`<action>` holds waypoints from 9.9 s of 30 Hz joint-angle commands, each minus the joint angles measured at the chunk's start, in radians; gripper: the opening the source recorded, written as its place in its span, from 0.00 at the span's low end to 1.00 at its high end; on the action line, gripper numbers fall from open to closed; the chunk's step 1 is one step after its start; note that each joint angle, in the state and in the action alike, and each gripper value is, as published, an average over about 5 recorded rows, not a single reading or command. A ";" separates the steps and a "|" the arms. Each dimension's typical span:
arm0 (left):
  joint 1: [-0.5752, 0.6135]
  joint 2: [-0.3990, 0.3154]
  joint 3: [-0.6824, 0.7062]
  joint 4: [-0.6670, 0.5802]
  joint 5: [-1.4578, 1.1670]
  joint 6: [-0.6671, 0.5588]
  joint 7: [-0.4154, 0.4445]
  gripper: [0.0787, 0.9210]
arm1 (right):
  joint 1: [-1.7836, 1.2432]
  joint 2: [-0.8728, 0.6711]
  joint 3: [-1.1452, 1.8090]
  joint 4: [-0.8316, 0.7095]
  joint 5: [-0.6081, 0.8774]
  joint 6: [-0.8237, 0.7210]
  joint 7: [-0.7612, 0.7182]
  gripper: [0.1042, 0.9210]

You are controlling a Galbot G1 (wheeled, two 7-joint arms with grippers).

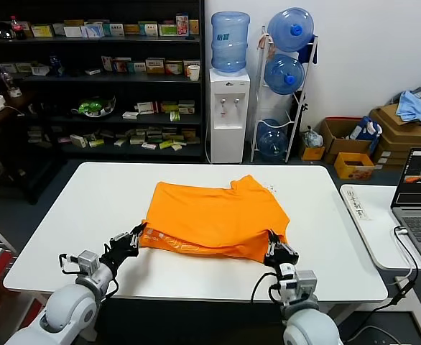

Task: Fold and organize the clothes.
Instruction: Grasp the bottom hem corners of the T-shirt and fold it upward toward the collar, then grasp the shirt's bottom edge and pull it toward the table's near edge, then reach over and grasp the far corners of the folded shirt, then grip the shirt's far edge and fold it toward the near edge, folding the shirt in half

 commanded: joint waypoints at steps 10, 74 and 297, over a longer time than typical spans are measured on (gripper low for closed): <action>-0.134 -0.053 0.053 0.157 0.146 -0.029 -0.015 0.33 | 0.159 0.003 -0.023 -0.136 0.020 -0.028 -0.027 0.34; 0.023 -0.027 -0.005 0.065 -0.012 0.072 -0.015 0.88 | -0.180 -0.035 0.156 -0.052 0.048 -0.055 -0.177 0.88; -0.016 0.016 -0.019 0.043 0.043 0.009 0.042 0.02 | 0.034 -0.238 0.010 0.181 0.446 -0.281 0.105 0.03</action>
